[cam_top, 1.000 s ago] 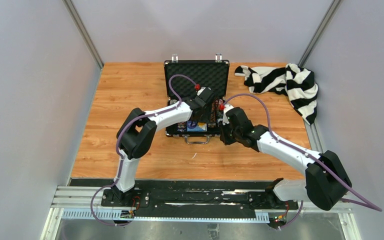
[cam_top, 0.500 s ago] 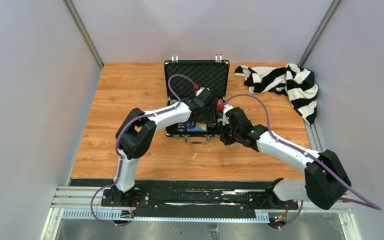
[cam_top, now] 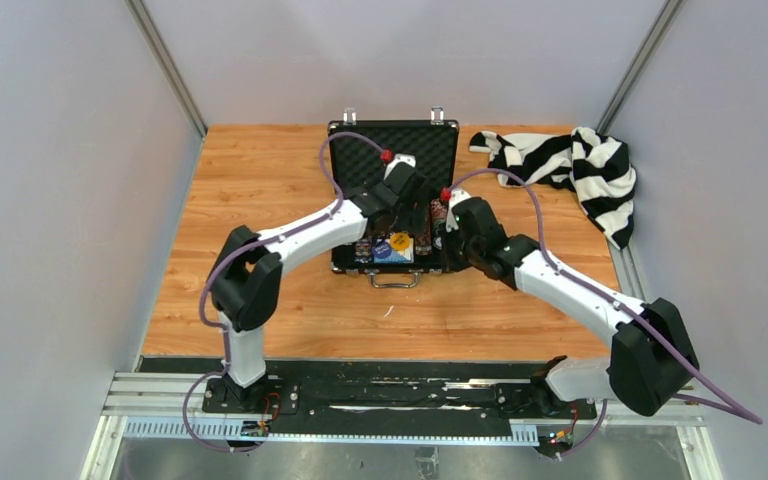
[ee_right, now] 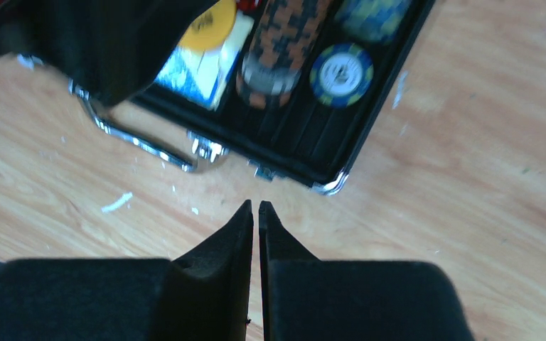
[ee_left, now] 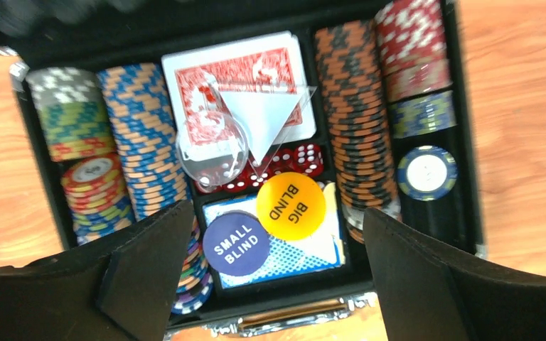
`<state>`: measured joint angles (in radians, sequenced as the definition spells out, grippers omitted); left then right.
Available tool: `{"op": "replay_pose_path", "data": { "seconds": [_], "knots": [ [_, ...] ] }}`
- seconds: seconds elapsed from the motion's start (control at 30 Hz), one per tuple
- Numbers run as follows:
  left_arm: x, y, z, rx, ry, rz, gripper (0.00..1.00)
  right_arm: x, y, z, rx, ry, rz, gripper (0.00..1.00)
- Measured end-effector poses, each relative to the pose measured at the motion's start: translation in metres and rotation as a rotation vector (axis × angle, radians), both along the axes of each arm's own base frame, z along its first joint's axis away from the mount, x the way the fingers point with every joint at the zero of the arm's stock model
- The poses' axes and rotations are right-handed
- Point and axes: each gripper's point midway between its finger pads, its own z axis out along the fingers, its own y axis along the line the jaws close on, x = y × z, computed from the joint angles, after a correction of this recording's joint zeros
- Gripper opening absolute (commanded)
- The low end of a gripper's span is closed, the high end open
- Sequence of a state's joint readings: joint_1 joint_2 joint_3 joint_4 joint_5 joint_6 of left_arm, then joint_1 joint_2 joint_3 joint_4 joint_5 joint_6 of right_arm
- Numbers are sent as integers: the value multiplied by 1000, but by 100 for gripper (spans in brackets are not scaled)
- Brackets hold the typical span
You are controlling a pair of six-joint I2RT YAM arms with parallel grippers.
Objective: Pack up texas hold em set
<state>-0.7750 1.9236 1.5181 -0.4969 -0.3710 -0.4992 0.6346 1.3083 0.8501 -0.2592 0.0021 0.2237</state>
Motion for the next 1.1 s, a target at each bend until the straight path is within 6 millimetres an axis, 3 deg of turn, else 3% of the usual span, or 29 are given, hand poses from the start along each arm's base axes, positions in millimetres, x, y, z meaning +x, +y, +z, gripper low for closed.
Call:
{"op": "replay_pose_path", "data": {
  "seconds": [0.1,0.23,0.3,0.37,0.53,0.63,0.73,0.87,1.1],
  "knots": [
    [0,4,41,-60,-89,-5,98,28,1,26,26,-49,-44,6],
    [-18,32,77,-158,-208,12,98,94,1,75,34,-174,-120,11],
    [-31,59,76,-188,-244,44,98,129,-1,95,9,-256,-154,18],
    [-44,94,63,-188,-268,100,98,163,-5,108,-27,-348,-189,26],
    [-66,141,39,-126,-295,177,99,222,-20,95,-114,-426,-233,28],
    [-74,159,41,-108,-339,213,100,261,-32,90,-157,-450,-270,27],
    [-75,171,50,-101,-395,250,100,285,-40,88,-169,-463,-288,18],
    [-75,181,52,-78,-428,279,100,299,-37,83,-168,-465,-281,1],
    [-74,188,48,-49,-439,303,100,297,-35,85,-88,-469,-285,1]
  ]
}}
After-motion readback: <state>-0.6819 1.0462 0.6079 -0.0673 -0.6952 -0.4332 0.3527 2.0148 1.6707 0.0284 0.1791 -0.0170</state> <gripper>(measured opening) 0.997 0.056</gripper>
